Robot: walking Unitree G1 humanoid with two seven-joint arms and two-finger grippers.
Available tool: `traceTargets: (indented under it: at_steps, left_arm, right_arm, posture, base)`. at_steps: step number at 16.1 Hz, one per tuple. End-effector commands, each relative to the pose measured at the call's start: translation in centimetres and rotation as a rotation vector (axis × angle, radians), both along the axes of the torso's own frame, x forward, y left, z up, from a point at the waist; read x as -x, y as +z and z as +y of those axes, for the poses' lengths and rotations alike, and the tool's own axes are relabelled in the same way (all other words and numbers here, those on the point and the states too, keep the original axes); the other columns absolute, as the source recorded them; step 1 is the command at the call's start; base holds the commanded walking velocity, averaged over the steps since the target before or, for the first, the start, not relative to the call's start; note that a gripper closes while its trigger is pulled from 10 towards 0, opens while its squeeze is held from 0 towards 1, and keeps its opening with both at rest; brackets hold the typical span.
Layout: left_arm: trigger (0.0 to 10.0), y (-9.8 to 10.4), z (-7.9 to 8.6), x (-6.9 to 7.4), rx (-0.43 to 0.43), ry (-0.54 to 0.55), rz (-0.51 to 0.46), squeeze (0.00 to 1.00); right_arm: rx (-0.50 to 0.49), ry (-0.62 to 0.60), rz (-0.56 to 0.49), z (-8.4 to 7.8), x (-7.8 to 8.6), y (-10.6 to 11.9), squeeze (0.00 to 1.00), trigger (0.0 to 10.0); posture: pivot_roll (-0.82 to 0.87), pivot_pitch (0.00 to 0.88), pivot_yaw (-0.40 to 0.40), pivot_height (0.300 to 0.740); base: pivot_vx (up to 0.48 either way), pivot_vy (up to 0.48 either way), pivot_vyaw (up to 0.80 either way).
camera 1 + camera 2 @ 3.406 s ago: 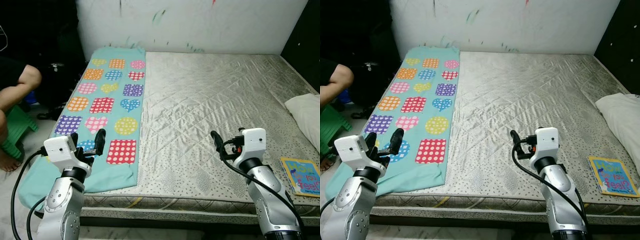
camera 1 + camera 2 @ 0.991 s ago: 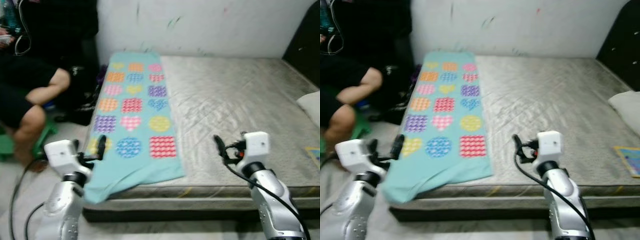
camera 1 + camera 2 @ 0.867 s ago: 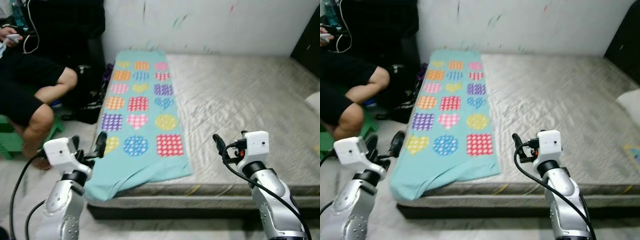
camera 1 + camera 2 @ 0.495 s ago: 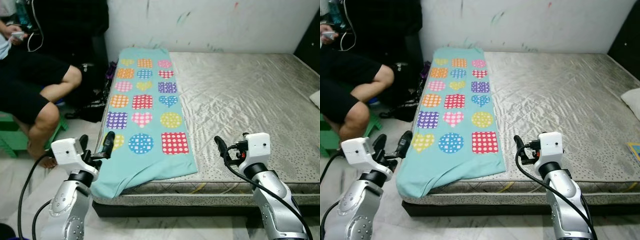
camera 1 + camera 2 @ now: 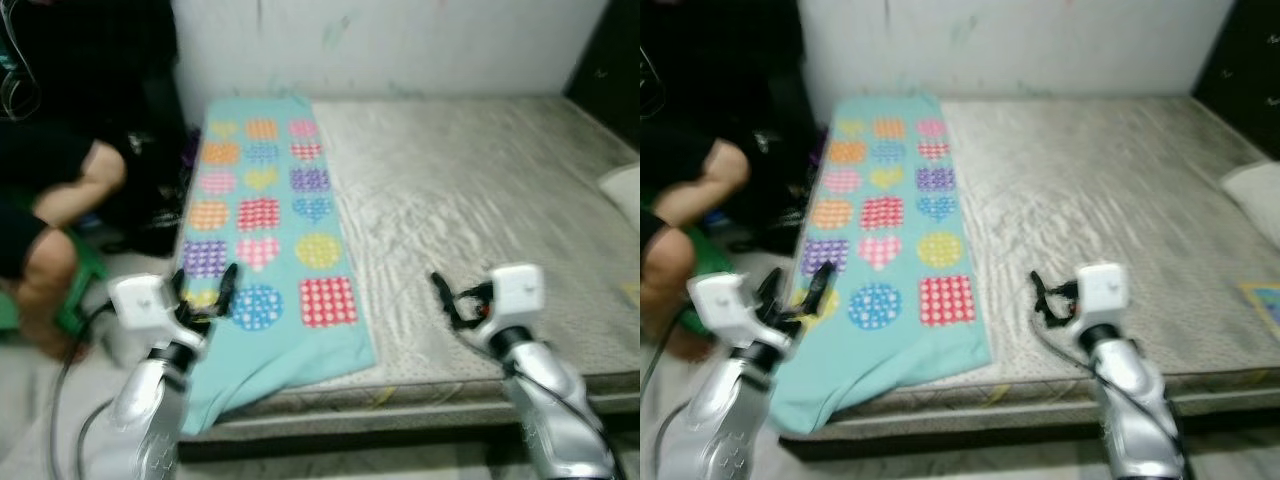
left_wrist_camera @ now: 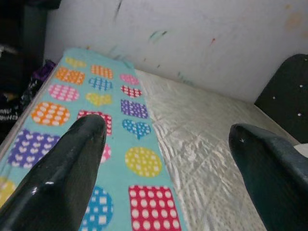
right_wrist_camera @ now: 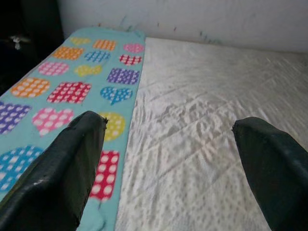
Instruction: Clean up the room
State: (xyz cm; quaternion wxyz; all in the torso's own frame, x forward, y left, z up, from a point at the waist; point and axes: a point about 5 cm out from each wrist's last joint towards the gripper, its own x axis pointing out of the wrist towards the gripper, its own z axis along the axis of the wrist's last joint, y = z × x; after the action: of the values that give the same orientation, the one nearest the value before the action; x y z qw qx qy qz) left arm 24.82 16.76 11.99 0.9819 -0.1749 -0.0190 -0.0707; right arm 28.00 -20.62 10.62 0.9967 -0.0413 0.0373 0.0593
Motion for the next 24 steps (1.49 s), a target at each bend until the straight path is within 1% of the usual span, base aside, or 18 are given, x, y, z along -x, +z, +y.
traceTargets:
  at_steps: [1,2,3,4,5,7,9,11,14,15,16,18,20,23,24]
  left_arm:
    - [10.0,0.2,0.8,0.1,-0.021,0.020,0.000,0.00]
    - [10.0,0.2,0.8,0.0,-0.024,0.025,0.007,0.00]
    - [10.0,-0.1,0.9,-0.1,-0.033,0.058,0.026,0.00]
    - [10.0,-0.6,1.3,-0.2,-0.049,0.104,0.072,0.00]
    - [10.0,-0.6,1.3,-0.3,-0.046,0.106,0.075,0.00]
    - [10.0,-0.4,1.2,-0.4,-0.034,0.089,0.053,0.00]
    - [10.0,-0.3,1.1,-0.5,-0.033,0.086,0.044,0.00]
    - [10.0,-0.1,1.1,-1.1,-0.024,0.100,0.046,0.00]
    - [10.0,-0.2,1.3,-1.2,-0.028,0.095,0.050,0.00]
    - [10.0,-0.2,1.5,-1.2,-0.031,0.101,0.050,0.00]
    - [10.0,-0.2,1.6,-1.3,-0.031,0.106,0.050,0.00]
    - [10.0,0.0,1.4,-1.7,-0.039,0.091,0.042,0.00]
    - [10.0,0.2,1.2,-1.8,-0.047,0.084,0.029,0.00]
    - [10.0,-0.2,1.4,-1.2,-0.049,0.092,0.037,0.00]
    - [10.0,-0.1,1.4,-1.1,-0.049,0.093,0.036,0.00]
  right_arm:
    - [-0.007,0.022,-0.021,0.7,-0.3,0.5,0.00,10.0]
    - [-0.007,0.022,-0.020,0.7,-0.3,0.5,0.00,10.0]
    - [-0.007,0.019,-0.020,0.6,-0.2,0.5,0.00,10.0]
    - [-0.007,0.016,-0.019,0.6,-0.3,0.5,0.00,10.0]
    - [-0.007,0.014,-0.020,0.6,-0.3,0.5,0.00,10.0]
    - [-0.012,0.012,-0.027,0.7,-0.6,0.6,0.00,10.0]
    - [-0.017,0.012,-0.031,0.8,-0.7,0.6,0.00,10.0]
    - [-0.023,0.031,-0.053,1.7,-1.6,1.1,0.00,10.0]
    - [-0.007,0.060,-0.058,2.0,-2.1,1.4,0.00,10.0]
    - [-0.009,0.047,-0.053,1.8,-2.2,1.3,0.00,10.0]
    - [-0.010,0.040,-0.052,1.7,-2.4,1.3,0.00,10.0]
    - [0.000,0.044,-0.062,1.7,-2.6,1.7,0.00,10.0]
    - [0.002,0.018,-0.071,1.2,-2.8,1.7,0.00,10.0]
    - [-0.003,0.007,-0.074,1.0,-2.3,1.6,0.00,10.0]
    - [-0.006,0.006,-0.072,1.1,-2.2,1.5,0.00,10.0]
  posture:
    - [-0.10,0.038,0.007,0.740]
    - [-0.10,0.038,0.007,0.740]
    - [-0.10,0.039,0.006,0.740]
    - [-0.10,0.038,0.009,0.740]
    - [-0.10,0.039,0.011,0.740]
    - [-0.10,0.036,0.013,0.740]
    - [-0.10,0.033,0.011,0.740]
    - [-0.10,0.028,0.009,0.740]
    - [-0.10,0.035,0.009,0.740]
    - [-0.11,0.021,0.009,0.740]
    - [-0.11,0.032,0.012,0.740]
    - [-0.11,0.028,0.017,0.740]
    - [-0.11,0.033,0.018,0.740]
    - [-0.10,0.011,0.019,0.740]
    - [-0.10,0.023,0.018,0.740]
  base:
    - [0.285,0.000,0.00]
    - [0.000,0.000,0.00]
    - [0.000,0.000,0.00]
    - [0.000,0.000,0.00]
    - [0.000,0.000,0.00]
    - [0.000,0.129,0.00]
    - [0.000,0.442,0.00]
    - [0.000,0.480,0.00]
    - [0.000,0.480,0.00]
    - [0.000,0.480,0.00]
    - [0.000,0.480,0.00]
    - [0.000,0.480,0.00]
    - [0.000,0.000,0.00]
    - [0.000,0.000,0.00]
    - [0.000,0.000,0.00]
